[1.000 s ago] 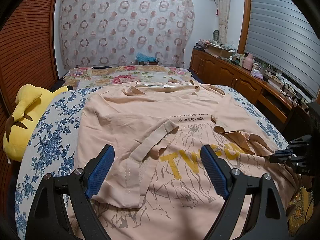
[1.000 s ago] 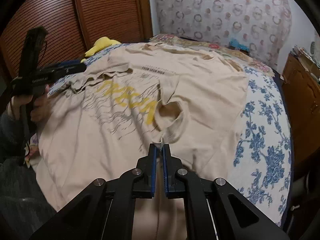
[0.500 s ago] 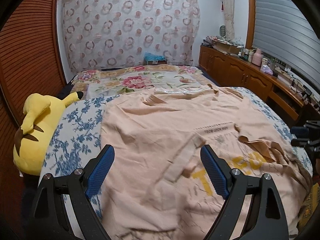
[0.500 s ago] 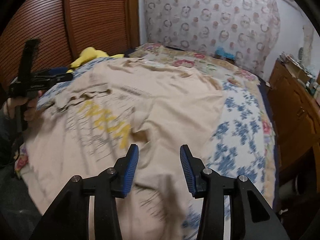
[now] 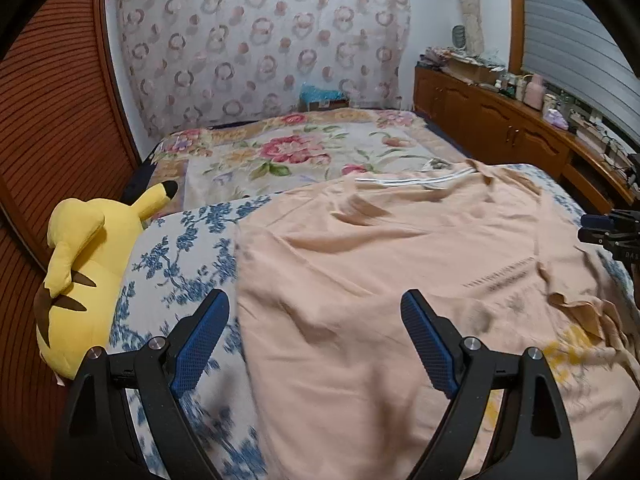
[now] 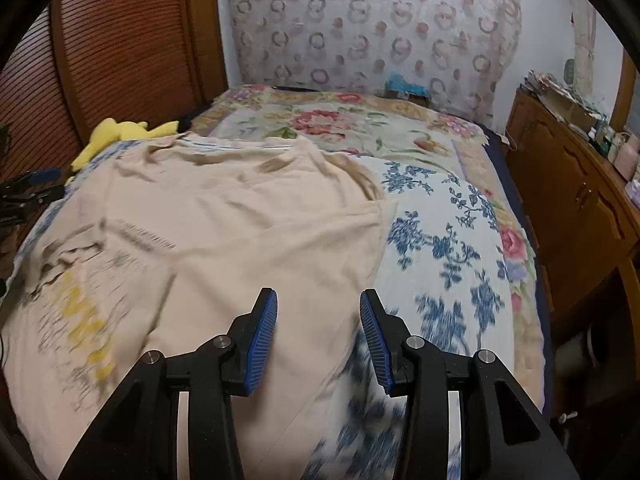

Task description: Fold small clothes

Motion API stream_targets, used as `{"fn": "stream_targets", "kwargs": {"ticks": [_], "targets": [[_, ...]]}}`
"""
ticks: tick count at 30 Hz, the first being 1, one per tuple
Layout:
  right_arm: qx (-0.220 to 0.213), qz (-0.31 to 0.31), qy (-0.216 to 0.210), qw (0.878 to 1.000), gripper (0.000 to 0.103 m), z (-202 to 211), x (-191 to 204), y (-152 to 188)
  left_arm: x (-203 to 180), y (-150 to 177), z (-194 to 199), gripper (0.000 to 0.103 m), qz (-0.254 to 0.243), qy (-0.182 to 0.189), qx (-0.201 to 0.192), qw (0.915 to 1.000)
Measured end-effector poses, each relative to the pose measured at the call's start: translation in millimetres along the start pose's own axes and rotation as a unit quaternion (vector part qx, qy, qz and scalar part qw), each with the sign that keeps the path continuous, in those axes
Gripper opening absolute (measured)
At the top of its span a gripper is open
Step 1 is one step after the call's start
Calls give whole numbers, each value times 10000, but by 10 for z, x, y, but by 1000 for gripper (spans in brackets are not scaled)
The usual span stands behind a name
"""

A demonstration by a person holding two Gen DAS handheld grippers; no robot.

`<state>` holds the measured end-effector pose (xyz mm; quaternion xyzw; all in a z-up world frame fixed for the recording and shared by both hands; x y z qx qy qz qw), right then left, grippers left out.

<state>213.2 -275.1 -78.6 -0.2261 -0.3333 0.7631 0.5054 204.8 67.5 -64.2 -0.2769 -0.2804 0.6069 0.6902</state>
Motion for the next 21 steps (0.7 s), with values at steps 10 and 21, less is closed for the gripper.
{"fn": "stream_targets", "kwargs": {"ticks": [10,21], "targets": [[174,-91,117,9997,47,-401,-83,-241,339,-130,-517,88,110,-86,451,9989],[114,-63,88,9999,58,-409,-140,-224,524,-223,-825,72,210,243,683,9972]]}}
Point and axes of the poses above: each gripper's, at about its wrist camera, not at the fingertips, and z roughly against the way its jaws point, x to its left, y to its underside, the point moved 1 cm from there along -z, roughly the way its jaws point, and after that the axes turned 1 degree about -z, right-handed, at the moved point
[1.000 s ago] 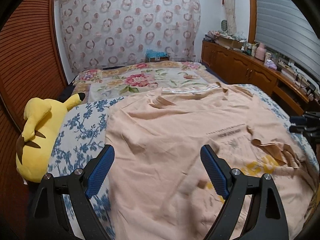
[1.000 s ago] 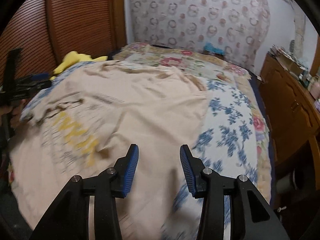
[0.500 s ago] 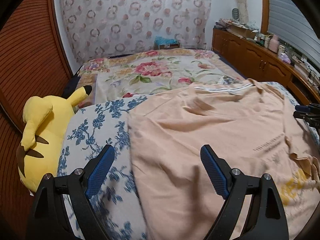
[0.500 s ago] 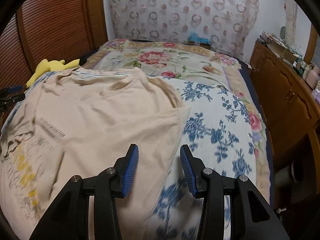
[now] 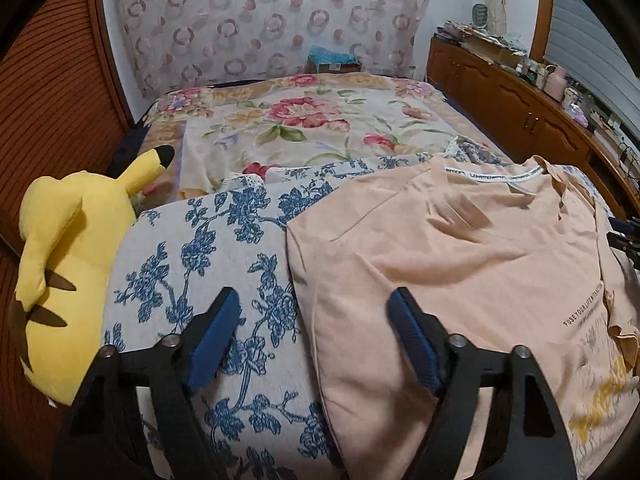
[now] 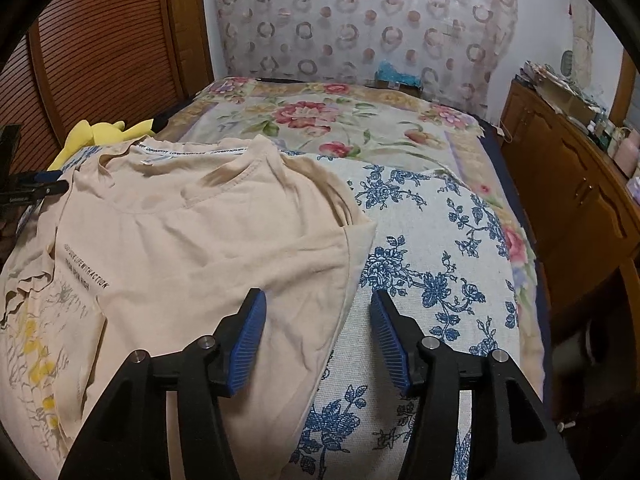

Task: Fold small clothes
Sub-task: 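Grasp the peach shirt's hem with both tools, then lift the hem with both tools and fold it over toward the collar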

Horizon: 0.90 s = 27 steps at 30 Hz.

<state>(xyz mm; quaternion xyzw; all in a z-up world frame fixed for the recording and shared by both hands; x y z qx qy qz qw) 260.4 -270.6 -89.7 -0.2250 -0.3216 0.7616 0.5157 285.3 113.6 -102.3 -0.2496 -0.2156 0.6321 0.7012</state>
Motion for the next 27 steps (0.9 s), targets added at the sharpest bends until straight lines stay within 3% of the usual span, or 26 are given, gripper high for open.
{"fn": "stream_targets", "kwargs": {"ticks": [4,11,13,16,18,20,23,27], "targets": [[87,16,-67,9999,61,-99,-80,-89,-9,-14,4,54,-17,132,8,9999],[175,97,-143,9997,61,-265,-146,-282,10,-81,-34,53,-7,103,24,9999],[148,113,-189,9996,55,-290,-148,-307,8,-113,-59,53,-40,132,35,9999],[118,189,-316,9993,39,-297,-120,-306,6,-125,-59,36,-65,201,23,9998],[130,258,-419,9987,15,-281,-92,-272,2,-136,-52,16,-39,249,45,9997],[173,333,-521,9979,7,-281,-55,-268,0,-148,-42,8,-3,344,76,9994],[169,506,-437,9976,6,-237,-3,-275,-27,-185,101,6,17,365,-119,9993],[-391,455,-212,9980,5,81,10,-367,-48,-254,423,6,67,396,-556,9976]]}}
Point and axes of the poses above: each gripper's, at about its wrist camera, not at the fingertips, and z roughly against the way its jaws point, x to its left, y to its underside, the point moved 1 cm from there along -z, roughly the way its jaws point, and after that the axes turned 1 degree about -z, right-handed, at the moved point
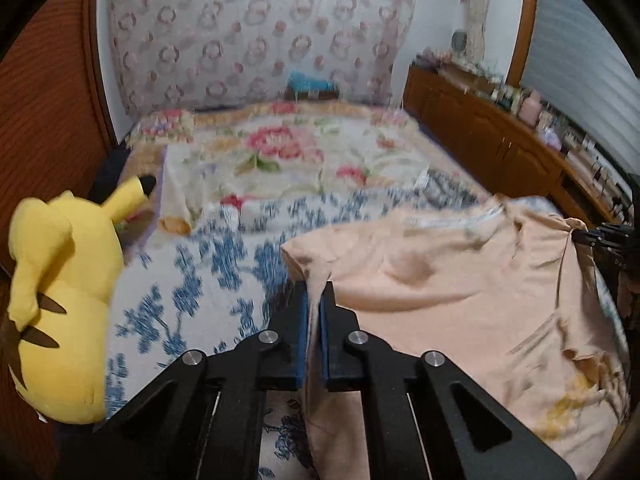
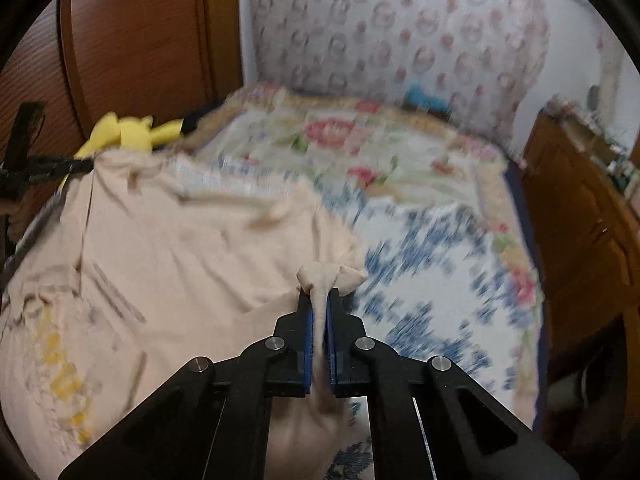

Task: Fold small clothes
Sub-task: 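Lift the hem with both tools and fold it over toward the collar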

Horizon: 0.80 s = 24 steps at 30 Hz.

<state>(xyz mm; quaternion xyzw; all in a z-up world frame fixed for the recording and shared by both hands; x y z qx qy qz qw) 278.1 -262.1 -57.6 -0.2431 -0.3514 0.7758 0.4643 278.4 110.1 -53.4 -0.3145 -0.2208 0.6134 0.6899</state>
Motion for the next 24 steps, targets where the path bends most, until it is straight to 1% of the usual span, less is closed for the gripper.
{"fn": "stream_targets", "kwargs": {"ticks": [2,5,10,14,16,19,21,24], "targets": [[-198,-68,-2,9998,5,152,-18,-47,-53,-24,170,6,-32,17,-144,9999],[-346,-28,8,9994,5,360,7,-19,-141,35,390,6,-115,46,-274,9995],[-553,8,-34,9985,5,697,82,177,-263,278,736,6,-205,52,-412,9989],[-671,-10,-77,9977,5,939,194,429,-334,553,973,6,-218,34,-467,9987],[-735,-13,-120,9972,5,1066,251,580,-384,709,1180,6,-209,16,-689,9974],[-757,-13,-155,9970,5,1228,324,801,-418,926,1415,6,-84,125,-796,9967],[-797,-100,-246,9965,5,1385,351,971,-451,1067,1542,6,1,209,-838,9963],[-737,-331,-448,9957,5,1511,366,1195,-509,1255,1658,6,25,186,-901,9958]]}}
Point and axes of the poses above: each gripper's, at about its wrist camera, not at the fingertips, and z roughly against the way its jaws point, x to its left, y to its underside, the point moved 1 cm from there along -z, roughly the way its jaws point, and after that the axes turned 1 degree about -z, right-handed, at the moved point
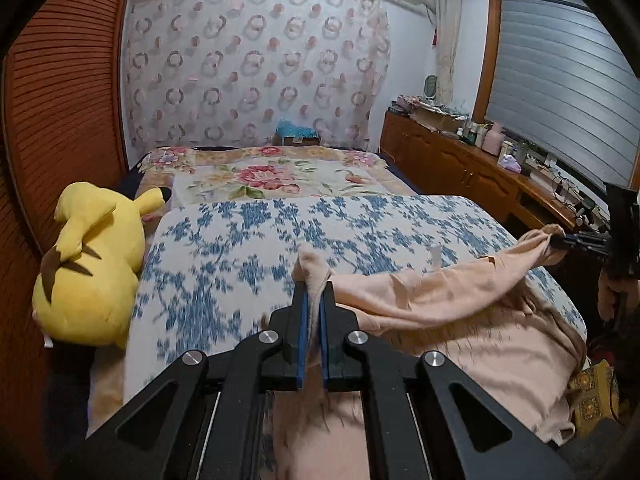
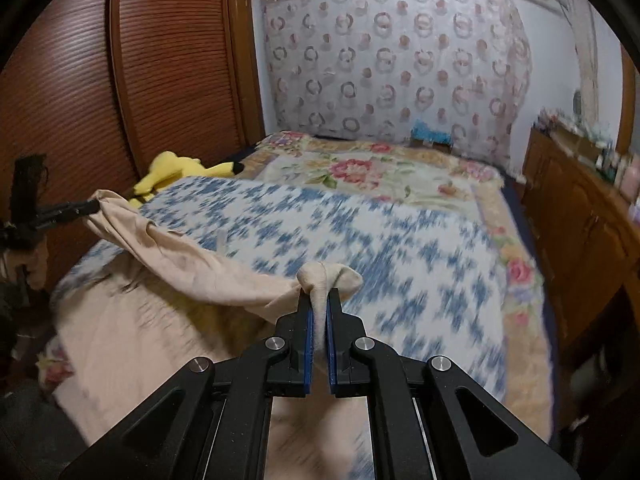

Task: Fold small clothes
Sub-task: 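Lift the hem with both tools and fold it over toward the collar, then open both tools to release the folded shirt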

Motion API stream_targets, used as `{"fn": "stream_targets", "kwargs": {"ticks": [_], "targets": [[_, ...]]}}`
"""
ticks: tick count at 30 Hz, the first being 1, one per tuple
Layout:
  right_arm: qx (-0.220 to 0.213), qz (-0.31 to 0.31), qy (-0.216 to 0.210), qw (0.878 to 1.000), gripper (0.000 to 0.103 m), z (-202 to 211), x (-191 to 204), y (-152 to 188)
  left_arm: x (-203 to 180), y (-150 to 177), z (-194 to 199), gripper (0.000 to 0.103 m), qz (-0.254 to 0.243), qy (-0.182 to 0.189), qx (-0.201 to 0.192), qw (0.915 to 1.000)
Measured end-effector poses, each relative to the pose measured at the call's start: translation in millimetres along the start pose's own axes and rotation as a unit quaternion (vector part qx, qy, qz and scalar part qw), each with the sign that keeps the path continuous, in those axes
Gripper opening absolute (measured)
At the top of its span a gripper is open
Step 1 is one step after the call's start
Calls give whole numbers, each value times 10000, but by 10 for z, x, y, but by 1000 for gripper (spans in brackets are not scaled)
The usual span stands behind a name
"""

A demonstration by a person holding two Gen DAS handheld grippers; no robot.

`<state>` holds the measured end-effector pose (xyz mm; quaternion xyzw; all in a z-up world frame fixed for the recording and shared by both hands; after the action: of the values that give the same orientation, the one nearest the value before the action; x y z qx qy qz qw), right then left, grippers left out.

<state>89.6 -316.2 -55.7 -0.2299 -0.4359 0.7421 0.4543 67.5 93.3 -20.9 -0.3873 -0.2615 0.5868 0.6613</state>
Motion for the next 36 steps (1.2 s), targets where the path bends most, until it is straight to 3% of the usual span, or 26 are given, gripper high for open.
{"fn": "stream_targets", "kwargs": {"ticks": [11,19,22,25,26,28,29,32,36], "targets": [[140,-74,40,9999,5,562,72,314,-233,308,376,6,-53,246,70,9997],[328,2,-64,9994,5,913,225,451,-237,375,614,9,-14,195,151,9997],[530,71,-31,9986,5,862,251,535,-168,420,522,21,50,142,262,9995],[621,90,5,9980,12,797,251,534,-95,425,457,37,145,77,312,9994],[630,81,18,9980,16,779,247,511,-67,420,440,43,173,60,309,9994],[632,85,-29,9980,28,746,223,467,-28,409,398,46,162,-17,350,9993],[608,100,-1,9981,37,727,204,447,-9,402,370,54,167,-50,380,9991],[600,51,128,9981,42,641,135,431,49,371,272,75,206,-30,405,9990],[561,74,306,9979,44,540,80,376,97,330,92,78,163,-151,487,9986]]}}
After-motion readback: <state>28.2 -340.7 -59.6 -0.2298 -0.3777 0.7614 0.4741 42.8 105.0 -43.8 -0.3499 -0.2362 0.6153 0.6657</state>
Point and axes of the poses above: each gripper's, at about its wrist camera, not at the fingertips, and z roughly against the way its jaws point, x to its left, y to its underside, the point moved 1 cm from there along -z, roughly the way its jaws point, and after that the axes turned 1 degree about -z, right-handed, at the moved point
